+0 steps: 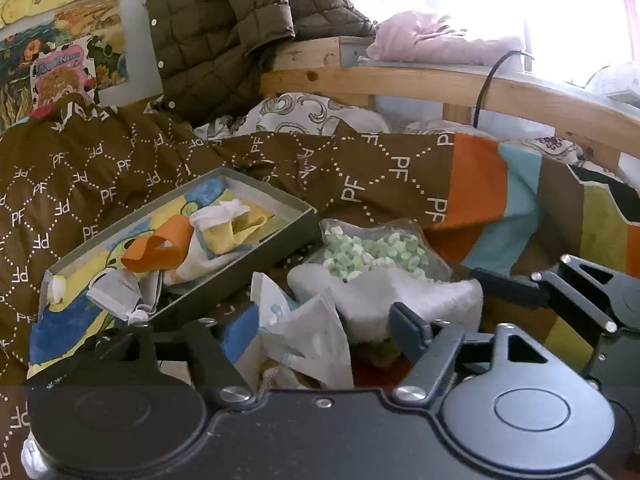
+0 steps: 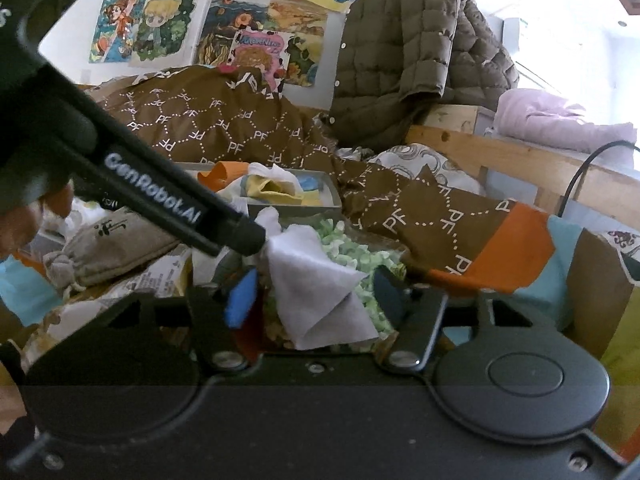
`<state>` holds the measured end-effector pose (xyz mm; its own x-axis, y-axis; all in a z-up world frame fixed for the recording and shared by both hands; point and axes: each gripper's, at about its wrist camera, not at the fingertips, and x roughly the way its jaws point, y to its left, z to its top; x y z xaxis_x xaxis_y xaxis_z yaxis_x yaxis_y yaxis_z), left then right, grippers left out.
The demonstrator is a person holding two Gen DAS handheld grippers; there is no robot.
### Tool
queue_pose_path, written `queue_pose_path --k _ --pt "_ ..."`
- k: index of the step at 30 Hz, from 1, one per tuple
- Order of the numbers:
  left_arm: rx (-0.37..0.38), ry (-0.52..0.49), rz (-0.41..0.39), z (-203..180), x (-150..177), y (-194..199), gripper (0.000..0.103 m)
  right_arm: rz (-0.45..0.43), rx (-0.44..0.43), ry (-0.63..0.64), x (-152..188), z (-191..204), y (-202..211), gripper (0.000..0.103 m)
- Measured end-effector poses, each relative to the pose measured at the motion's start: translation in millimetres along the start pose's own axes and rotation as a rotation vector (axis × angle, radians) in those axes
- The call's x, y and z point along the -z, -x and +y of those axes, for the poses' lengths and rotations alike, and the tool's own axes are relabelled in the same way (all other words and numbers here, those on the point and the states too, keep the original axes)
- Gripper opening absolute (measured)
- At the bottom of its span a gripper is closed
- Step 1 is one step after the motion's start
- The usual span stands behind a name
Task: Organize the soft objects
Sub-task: 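Grasp a white tissue beside the green candy bag with the right gripper, then grasp the clear plastic packet with the left gripper while the right gripper holds the tissue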
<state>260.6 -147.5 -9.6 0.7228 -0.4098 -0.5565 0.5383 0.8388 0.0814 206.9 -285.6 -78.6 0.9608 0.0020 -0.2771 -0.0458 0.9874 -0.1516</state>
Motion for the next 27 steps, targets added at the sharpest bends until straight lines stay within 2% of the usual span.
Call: queue_pose_path --k 1,3,5,8,10,12,15,22,27 --pt "0.001 0.007 0.006 1 0 -2 0.065 -0.001 0.0 -0.004 1 -1 -1 0.046" --pt "0.002 0.022 0.021 4 0 -6 0.056 0.006 -0.003 -0.011 3 -3 -1 0.031" --pt "0.003 0.032 0.028 7 1 -9 0.046 0.015 -0.006 -0.017 4 -4 -1 0.025" --pt "0.015 0.052 0.031 11 1 -10 0.038 0.011 -0.017 -0.021 3 -2 1 0.018" --pt "0.018 0.053 0.036 11 1 -11 0.036 0.01 -0.022 -0.021 3 -1 2 0.012" --pt "0.023 0.052 0.038 10 0 -13 0.035 0.015 -0.024 -0.025 2 0 2 0.005" --pt "0.027 0.052 0.042 8 -2 -14 0.036 0.02 -0.024 -0.032 1 1 2 0.004" --pt "0.026 0.053 0.075 8 4 -17 0.047 0.017 0.028 -0.042 -1 1 5 0.001" --pt "0.014 0.012 0.106 3 13 -20 0.047 0.018 0.045 -0.078 -2 -4 6 0.0"
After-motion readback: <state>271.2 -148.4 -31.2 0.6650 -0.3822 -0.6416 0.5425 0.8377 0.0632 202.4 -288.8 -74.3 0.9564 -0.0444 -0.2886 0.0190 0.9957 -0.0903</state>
